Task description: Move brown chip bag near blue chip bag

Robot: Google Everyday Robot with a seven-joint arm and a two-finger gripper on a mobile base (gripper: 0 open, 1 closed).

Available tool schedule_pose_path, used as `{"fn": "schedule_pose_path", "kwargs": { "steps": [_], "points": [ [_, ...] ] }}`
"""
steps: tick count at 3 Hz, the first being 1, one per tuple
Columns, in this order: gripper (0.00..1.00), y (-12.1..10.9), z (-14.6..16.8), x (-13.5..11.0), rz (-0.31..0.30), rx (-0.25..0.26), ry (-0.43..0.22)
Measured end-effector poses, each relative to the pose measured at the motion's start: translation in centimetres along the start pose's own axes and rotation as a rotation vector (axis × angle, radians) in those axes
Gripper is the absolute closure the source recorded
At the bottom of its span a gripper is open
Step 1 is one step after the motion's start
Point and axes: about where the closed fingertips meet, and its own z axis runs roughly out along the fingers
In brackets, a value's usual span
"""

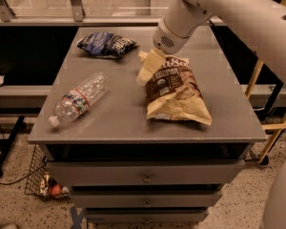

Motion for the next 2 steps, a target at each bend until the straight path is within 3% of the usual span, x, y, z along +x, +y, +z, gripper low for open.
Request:
{"fn": "schedule_pose_path", "kwargs": {
  "steps": [1, 2],
  "points": [
    [0.16, -1.14, 0.77, 0.22, 0.005, 0.027, 0.027],
    [0.39, -2.08, 1.52, 1.08, 0.017, 0.037, 0.044]
  ]
}}
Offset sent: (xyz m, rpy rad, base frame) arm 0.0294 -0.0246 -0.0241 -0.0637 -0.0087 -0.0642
